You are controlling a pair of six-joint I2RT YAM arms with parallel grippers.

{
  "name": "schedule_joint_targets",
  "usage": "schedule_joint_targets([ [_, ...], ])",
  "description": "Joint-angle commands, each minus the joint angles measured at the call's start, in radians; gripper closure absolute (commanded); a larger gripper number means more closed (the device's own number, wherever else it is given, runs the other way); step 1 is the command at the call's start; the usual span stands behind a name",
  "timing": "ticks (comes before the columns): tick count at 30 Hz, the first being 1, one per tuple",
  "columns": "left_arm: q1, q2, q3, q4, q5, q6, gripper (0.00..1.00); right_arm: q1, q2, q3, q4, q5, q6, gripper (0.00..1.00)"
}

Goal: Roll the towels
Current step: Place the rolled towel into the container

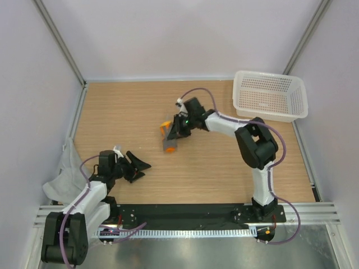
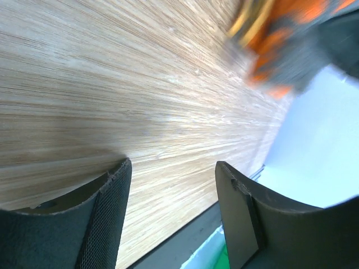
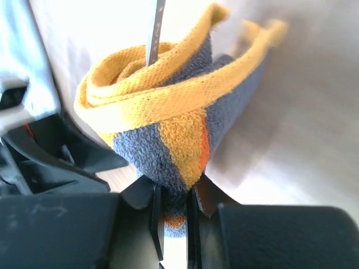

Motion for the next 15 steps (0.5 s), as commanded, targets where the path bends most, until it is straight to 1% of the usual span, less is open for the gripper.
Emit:
schedule_joint_targets([
  [1,-0.043,-0.025,-0.005,-0.039,-0.088,0.04,0.37,-0.15,-0.139,0.124,-0.24,0.034,-0.14,0.99],
  [2,-0.055,-0.025,-0.005,-0.038,-0.126,0.045,0.37,-0.181,-0.146,0.18,-0.276,0.037,-0.175,0.99],
  [3,-0.069,-0.015,-0.005,-0.033,-0.143,0.045,0.37,-0.254,-0.163,0.211,-0.31,0.04,-0.189,0.99],
  [4,-0.093,-0.007,-0.005,-0.026,-0.152,0.045,0.38,-0.29,-0.17,0.24,-0.368,0.04,-0.204,0.99],
  [6,-0.123,0.028,-0.005,-0.004,-0.184,0.04,0.38,-0.374,-0.179,0.323,-0.405,0.024,-0.22,0.99],
  [7,-0.136,0.045,-0.002,0.019,-0.2,0.037,0.39,-0.464,-0.182,0.352,-0.434,-0.002,-0.221,0.99],
  [9,-0.181,0.096,0.01,0.028,-0.24,0.037,0.4,-0.554,-0.193,0.388,-0.404,-0.039,-0.165,0.99],
  [10,-0.201,0.114,0.02,0.028,-0.252,0.037,0.41,-0.636,-0.194,0.405,-0.372,-0.079,-0.149,0.99],
  [11,-0.216,0.133,0.04,0.028,-0.266,0.039,0.41,-0.682,-0.188,0.423,-0.371,-0.088,-0.139,0.99],
  [12,-0.244,0.154,0.049,0.028,-0.278,0.043,0.42,-0.719,-0.173,0.448,-0.38,-0.098,-0.139,0.99],
  [13,-0.25,0.18,0.055,0.028,-0.286,0.045,0.44,-0.748,-0.138,0.495,-0.39,-0.139,-0.131,0.99],
  [14,-0.253,0.188,0.063,0.028,-0.289,0.046,0.44,-0.805,-0.112,0.521,-0.394,-0.156,-0.123,0.99],
  [15,-0.259,0.188,0.063,0.03,-0.295,0.045,0.45,-0.827,-0.085,0.547,-0.4,-0.17,-0.11,0.99],
])
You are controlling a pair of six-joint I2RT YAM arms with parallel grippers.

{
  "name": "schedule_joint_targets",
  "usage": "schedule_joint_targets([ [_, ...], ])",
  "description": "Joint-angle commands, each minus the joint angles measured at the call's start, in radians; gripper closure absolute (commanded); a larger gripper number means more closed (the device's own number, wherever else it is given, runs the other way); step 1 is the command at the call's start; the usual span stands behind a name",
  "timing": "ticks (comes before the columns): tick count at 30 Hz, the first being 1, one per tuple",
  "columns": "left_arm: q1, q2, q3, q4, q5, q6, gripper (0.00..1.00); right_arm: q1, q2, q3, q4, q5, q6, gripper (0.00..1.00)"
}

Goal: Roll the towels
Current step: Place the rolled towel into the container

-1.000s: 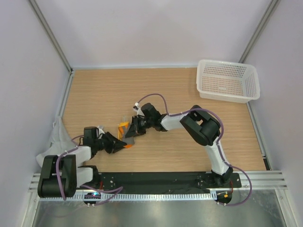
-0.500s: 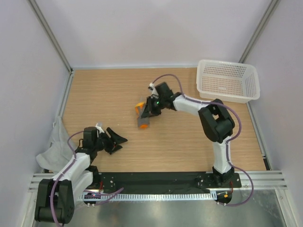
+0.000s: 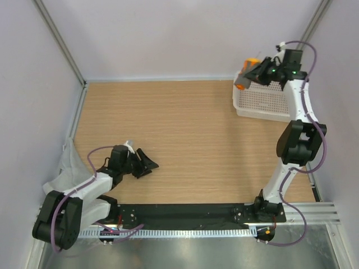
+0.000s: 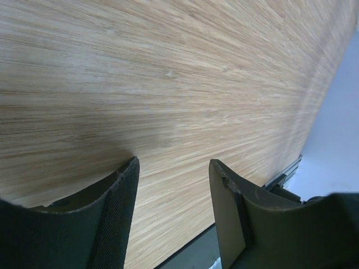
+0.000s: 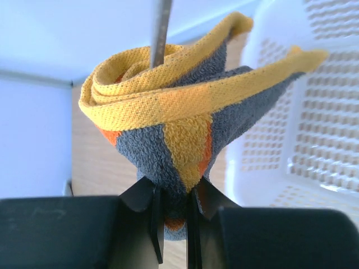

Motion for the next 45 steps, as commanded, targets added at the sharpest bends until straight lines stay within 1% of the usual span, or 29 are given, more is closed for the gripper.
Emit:
schedule_joint_targets([
  [1,-0.022,0.024,-0.014,-0.07,-0.13,0.032,0.45,-0.08,0.065,0.149,-0.079,-0.124,0.04,0.99],
  [2,-0.029,0.015,-0.019,-0.069,-0.139,0.031,0.45,-0.113,0.141,0.189,-0.104,-0.132,0.036,0.99],
  [3,-0.039,0.009,-0.02,-0.07,-0.146,0.028,0.45,-0.127,0.178,0.231,-0.133,-0.134,0.027,0.99],
  [4,-0.042,0.002,-0.02,-0.07,-0.152,0.026,0.44,-0.141,0.226,0.312,-0.18,-0.146,0.019,0.99],
  [5,-0.042,0.002,-0.02,-0.07,-0.153,0.026,0.44,-0.159,0.311,0.354,-0.208,-0.166,0.013,0.99],
  [7,-0.047,0.01,-0.016,-0.07,-0.156,0.028,0.44,-0.167,0.404,0.438,-0.245,-0.218,0.024,0.99],
  [8,-0.049,0.018,-0.014,-0.07,-0.159,0.028,0.44,-0.169,0.491,0.469,-0.268,-0.238,0.019,0.99],
  [11,-0.053,0.021,-0.014,-0.046,-0.166,0.025,0.45,-0.166,0.59,0.541,-0.337,-0.275,-0.011,0.99],
  [14,-0.053,0.016,-0.019,-0.043,-0.167,0.022,0.45,-0.17,0.657,0.587,-0.418,-0.192,-0.074,0.99],
  [15,-0.053,0.013,-0.02,-0.041,-0.17,0.022,0.45,-0.173,0.68,0.596,-0.45,-0.14,-0.085,0.99],
  [17,-0.056,0.013,-0.02,-0.04,-0.169,0.022,0.45,-0.175,0.7,0.627,-0.49,-0.079,-0.117,0.99],
  [23,-0.056,0.035,-0.014,-0.029,-0.166,0.025,0.45,-0.158,0.745,0.636,-0.61,0.145,-0.174,0.99],
  [27,-0.056,0.038,-0.014,-0.026,-0.166,0.026,0.45,-0.146,0.749,0.635,-0.632,0.182,-0.177,0.97],
  [28,-0.056,0.038,-0.014,-0.026,-0.166,0.026,0.45,-0.146,0.745,0.636,-0.627,0.182,-0.168,0.92],
  [29,-0.056,0.039,-0.014,-0.026,-0.166,0.026,0.45,-0.147,0.737,0.638,-0.625,0.205,-0.164,0.85],
  [30,-0.055,0.038,-0.014,-0.026,-0.166,0.026,0.45,-0.147,0.733,0.641,-0.627,0.217,-0.159,0.74],
  [31,-0.056,0.038,-0.014,-0.026,-0.164,0.026,0.45,-0.147,0.725,0.641,-0.624,0.221,-0.157,0.51],
  [32,-0.056,0.038,-0.014,-0.026,-0.164,0.026,0.45,-0.146,0.717,0.641,-0.622,0.221,-0.159,0.43],
  [34,-0.056,0.038,-0.014,-0.026,-0.164,0.028,0.45,-0.147,0.693,0.638,-0.616,0.201,-0.153,0.37],
  [40,-0.056,0.039,-0.014,-0.024,-0.164,0.028,0.46,-0.146,0.644,0.633,-0.532,0.06,-0.113,0.37],
  [42,-0.056,0.042,-0.014,-0.024,-0.164,0.028,0.46,-0.146,0.636,0.63,-0.509,0.041,-0.098,0.36],
  [45,-0.058,0.041,-0.013,-0.024,-0.164,0.028,0.46,-0.147,0.608,0.612,-0.495,0.029,-0.095,0.3],
])
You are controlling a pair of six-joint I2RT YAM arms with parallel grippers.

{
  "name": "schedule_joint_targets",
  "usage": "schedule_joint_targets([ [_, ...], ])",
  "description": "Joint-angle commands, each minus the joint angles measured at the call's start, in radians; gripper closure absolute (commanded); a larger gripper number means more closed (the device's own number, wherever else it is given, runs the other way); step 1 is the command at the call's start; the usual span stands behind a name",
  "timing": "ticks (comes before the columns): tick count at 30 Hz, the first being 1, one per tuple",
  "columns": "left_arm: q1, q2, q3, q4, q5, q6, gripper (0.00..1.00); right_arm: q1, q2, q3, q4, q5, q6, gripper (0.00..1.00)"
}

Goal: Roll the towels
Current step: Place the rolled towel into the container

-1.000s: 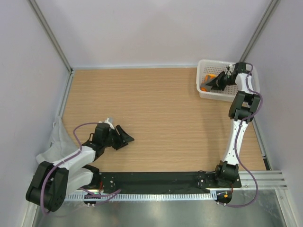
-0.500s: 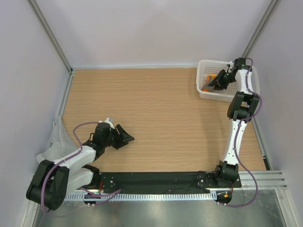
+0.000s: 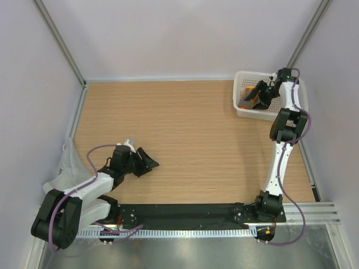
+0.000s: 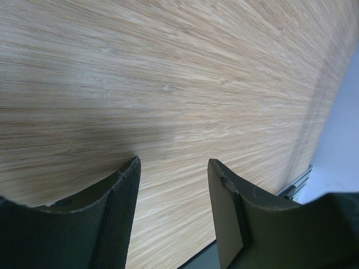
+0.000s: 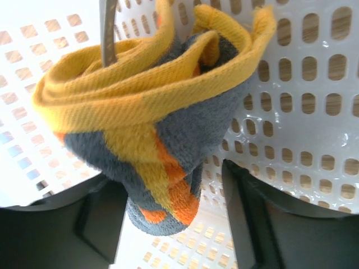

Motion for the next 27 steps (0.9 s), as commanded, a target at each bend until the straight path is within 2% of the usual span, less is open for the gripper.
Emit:
schedule_joint_targets([
  [1,-0.003,0.025,-0.02,-0.075,-0.071,0.028,0.46,0.0,-0.11,-0.02,0.027,-0.038,0.016,0.27],
  [4,-0.003,0.027,-0.019,-0.075,-0.071,0.028,0.47,0.0,-0.148,-0.055,0.062,-0.066,0.033,0.18],
  [9,-0.003,0.027,-0.019,-0.075,-0.071,0.028,0.47,-0.001,-0.219,-0.053,0.082,-0.03,0.056,0.13],
  [18,-0.003,0.025,-0.02,-0.075,-0.07,0.03,0.48,0.0,-0.277,-0.064,0.091,0.134,0.075,0.12],
  [27,-0.003,0.025,-0.019,-0.074,-0.071,0.03,0.48,0.022,-0.245,-0.089,0.148,0.183,0.055,0.1],
])
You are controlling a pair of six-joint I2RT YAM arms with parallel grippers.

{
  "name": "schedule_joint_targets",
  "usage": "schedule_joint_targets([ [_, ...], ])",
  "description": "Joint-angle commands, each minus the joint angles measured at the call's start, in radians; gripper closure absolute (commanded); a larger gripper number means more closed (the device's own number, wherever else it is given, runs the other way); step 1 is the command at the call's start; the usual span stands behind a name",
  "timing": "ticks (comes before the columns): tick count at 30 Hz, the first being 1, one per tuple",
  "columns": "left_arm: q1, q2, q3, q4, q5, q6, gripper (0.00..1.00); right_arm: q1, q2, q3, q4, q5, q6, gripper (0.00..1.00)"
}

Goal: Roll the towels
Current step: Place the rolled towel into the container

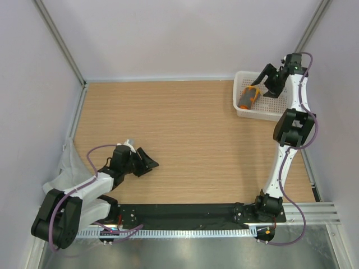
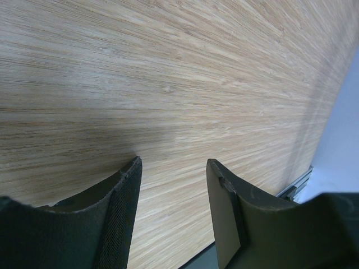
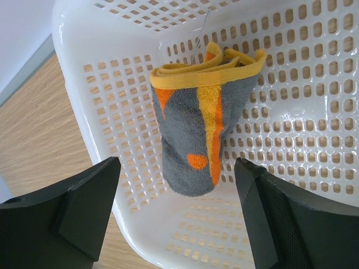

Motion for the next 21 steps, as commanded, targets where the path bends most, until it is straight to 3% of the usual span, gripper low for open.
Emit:
schedule_joint_targets([
  [1,-0.003,0.023,-0.019,-0.074,-0.067,0.029,0.48,0.018,-0.003,-0.005,0.058,0.023,-0.006,0.1],
  [21,-0.005,0.034,-0.015,-0.074,-0.068,0.029,0.48,0.075,0.125,-0.005,0.151,0.182,-0.038,0.07],
])
